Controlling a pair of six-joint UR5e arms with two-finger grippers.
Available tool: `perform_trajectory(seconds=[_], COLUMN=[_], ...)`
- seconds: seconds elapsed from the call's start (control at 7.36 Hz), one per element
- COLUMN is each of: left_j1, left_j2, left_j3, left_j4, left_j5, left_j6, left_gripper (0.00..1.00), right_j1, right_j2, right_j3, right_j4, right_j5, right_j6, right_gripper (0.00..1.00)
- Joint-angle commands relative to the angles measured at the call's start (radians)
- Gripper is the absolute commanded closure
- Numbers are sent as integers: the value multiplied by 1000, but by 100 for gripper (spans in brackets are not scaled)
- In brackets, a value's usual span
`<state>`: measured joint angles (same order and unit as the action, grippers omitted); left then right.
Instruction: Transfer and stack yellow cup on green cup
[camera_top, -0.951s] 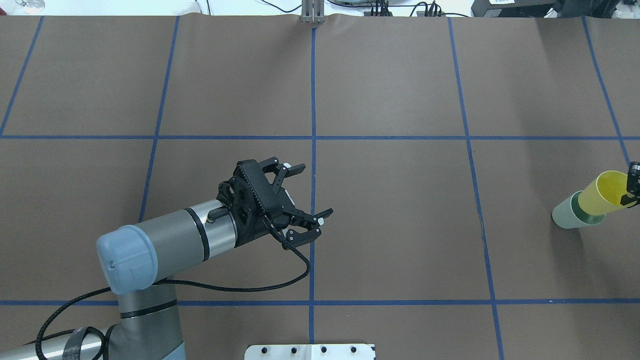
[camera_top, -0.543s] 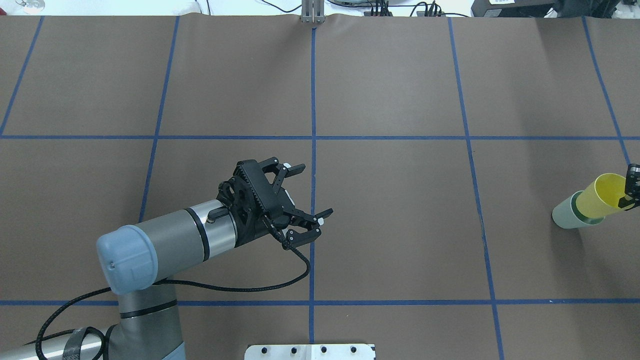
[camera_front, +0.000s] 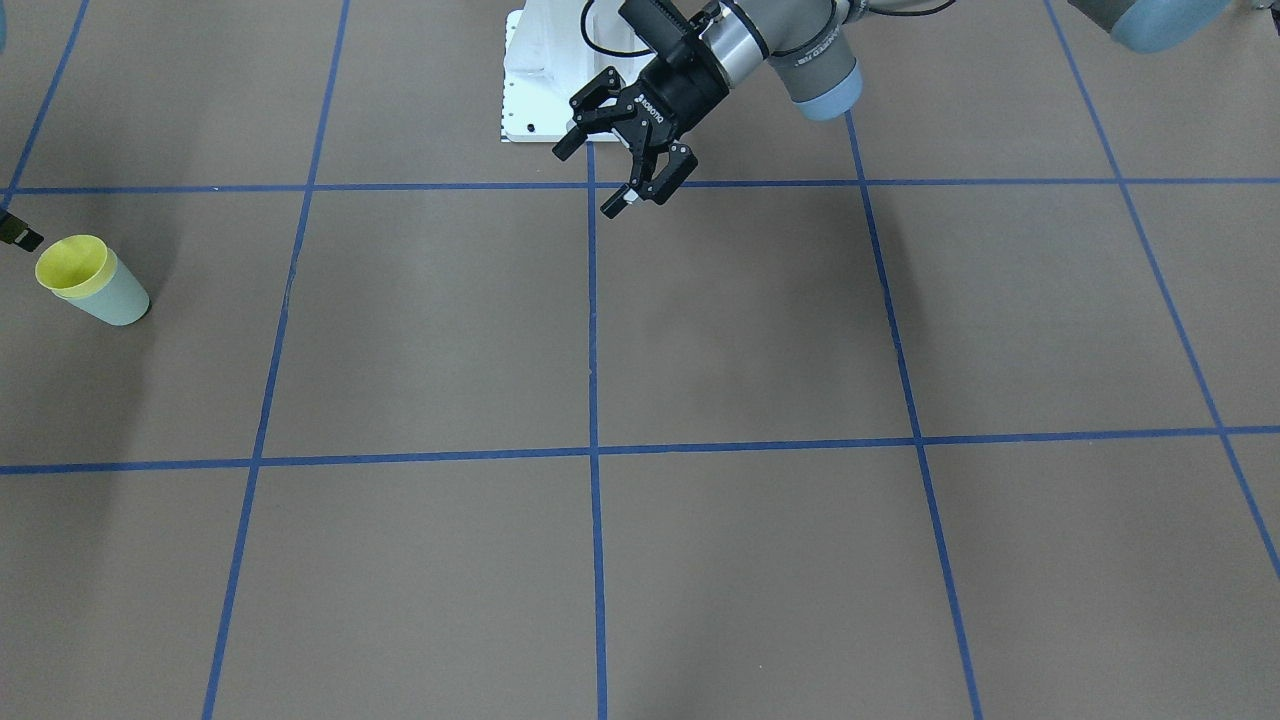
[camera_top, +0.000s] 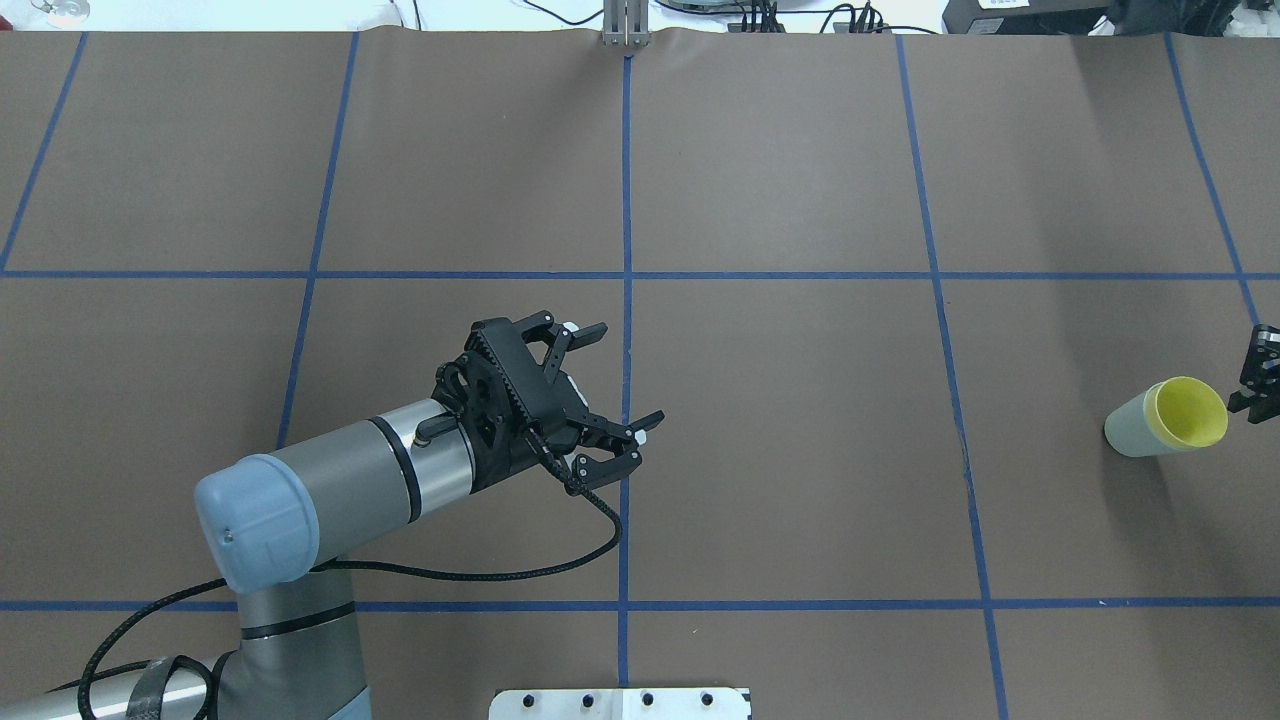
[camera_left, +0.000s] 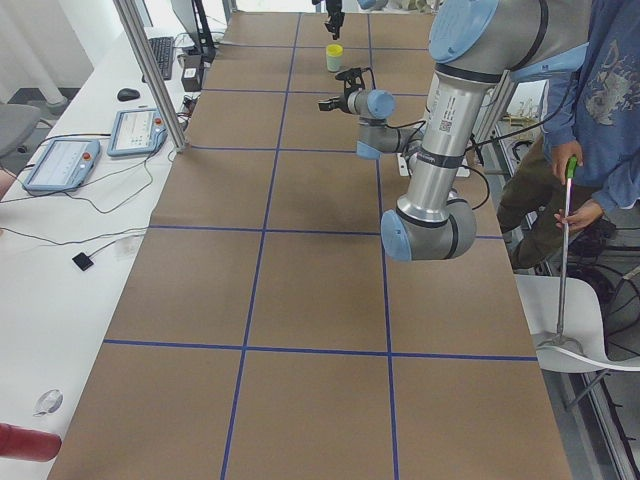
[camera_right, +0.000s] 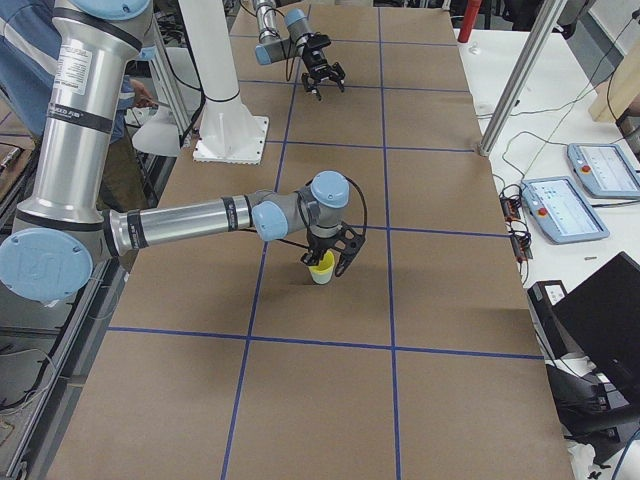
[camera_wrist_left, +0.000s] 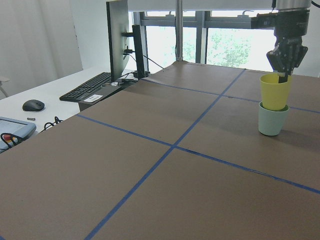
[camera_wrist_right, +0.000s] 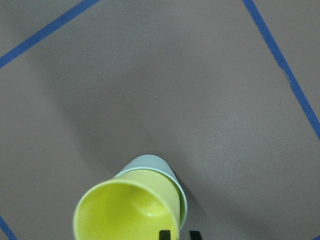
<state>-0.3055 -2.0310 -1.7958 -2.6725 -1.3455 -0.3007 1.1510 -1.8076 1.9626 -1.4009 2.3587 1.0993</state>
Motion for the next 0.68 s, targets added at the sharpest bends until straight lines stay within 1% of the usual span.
perform_trajectory(seconds=[0.0, 0.14, 0.27, 0.41, 0.54], left_j1=[0, 0, -9, -67, -148], left_j2=[0, -2, 6, 26, 53], left_j3=[1, 9, 19, 24, 29], left_j4=[5, 16, 49, 109, 173], left_j5=[2, 2, 3, 23, 34], left_j6=[0, 0, 0, -2, -11], left_gripper=[1, 1, 1, 1, 1], right_j1=[-1, -1, 1, 6, 12], right_j2=[2, 7, 34, 71, 114], right_j3=[-2, 5, 1, 2, -5], right_j4=[2, 3, 3, 5, 3], right_j5=[1, -1, -10, -25, -66], right_j6=[1, -4, -10, -10, -19], right_gripper=[0, 0, 0, 0, 0])
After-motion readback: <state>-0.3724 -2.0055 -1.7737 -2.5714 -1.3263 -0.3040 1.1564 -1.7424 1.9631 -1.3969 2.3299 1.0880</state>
